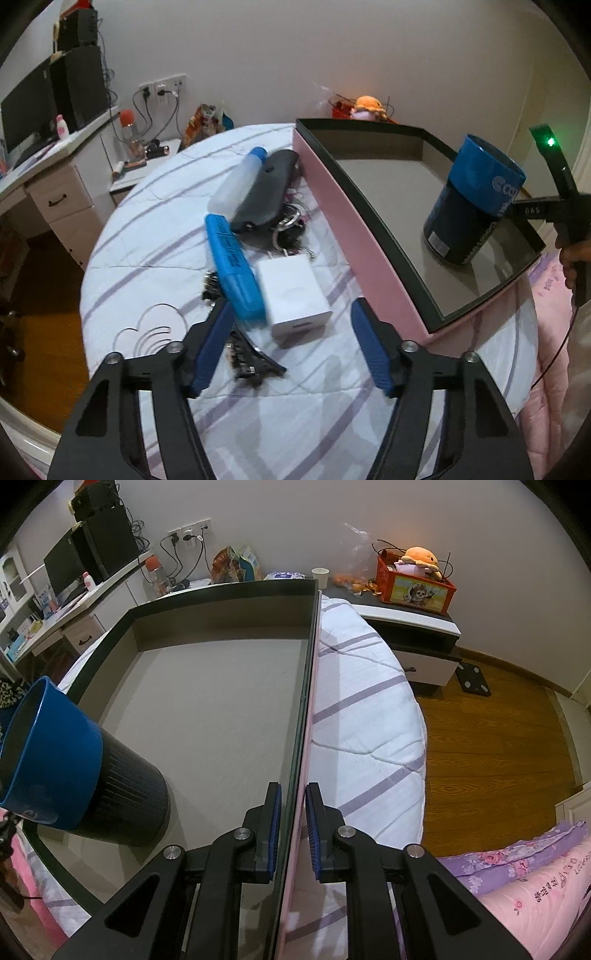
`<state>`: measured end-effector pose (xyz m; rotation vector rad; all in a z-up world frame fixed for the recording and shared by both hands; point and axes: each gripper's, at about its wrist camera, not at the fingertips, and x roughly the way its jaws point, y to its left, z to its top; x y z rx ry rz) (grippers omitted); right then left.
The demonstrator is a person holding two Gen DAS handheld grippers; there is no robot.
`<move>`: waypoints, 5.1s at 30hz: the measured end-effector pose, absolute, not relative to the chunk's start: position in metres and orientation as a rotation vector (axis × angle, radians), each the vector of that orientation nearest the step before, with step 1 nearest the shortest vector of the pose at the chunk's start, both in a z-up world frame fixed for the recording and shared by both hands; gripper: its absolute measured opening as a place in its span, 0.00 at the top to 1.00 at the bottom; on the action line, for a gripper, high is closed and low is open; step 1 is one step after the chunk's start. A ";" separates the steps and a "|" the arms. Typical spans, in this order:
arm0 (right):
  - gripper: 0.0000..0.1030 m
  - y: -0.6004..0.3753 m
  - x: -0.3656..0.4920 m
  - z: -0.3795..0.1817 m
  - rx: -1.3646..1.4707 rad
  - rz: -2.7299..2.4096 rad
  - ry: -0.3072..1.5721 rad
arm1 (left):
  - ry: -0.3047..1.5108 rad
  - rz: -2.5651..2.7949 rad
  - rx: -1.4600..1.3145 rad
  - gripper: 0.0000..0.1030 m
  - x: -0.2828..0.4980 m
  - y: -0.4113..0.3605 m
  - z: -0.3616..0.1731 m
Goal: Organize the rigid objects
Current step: 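Move the left tool to the white charger and grasp it, then carry the white charger into the tray and open the left tool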
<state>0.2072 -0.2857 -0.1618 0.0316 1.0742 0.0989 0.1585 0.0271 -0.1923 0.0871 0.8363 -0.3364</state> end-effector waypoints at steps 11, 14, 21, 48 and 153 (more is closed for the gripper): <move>0.87 -0.286 0.206 -0.161 0.036 0.109 1.067 | 0.896 -0.342 0.067 0.61 0.168 0.020 -0.202; 0.87 -0.286 0.206 -0.160 0.038 0.110 1.068 | 0.898 -0.333 0.080 0.59 0.169 0.017 -0.202; 0.87 -0.285 0.205 -0.160 0.038 0.115 1.066 | 0.921 -0.294 0.104 0.55 0.179 0.007 -0.207; 0.87 -0.284 0.205 -0.162 0.044 0.118 1.068 | 0.960 -0.254 0.081 0.35 0.180 0.025 -0.211; 0.85 -0.283 0.208 -0.167 0.005 0.122 1.110 | 0.707 -0.394 0.094 0.05 0.180 0.022 -0.097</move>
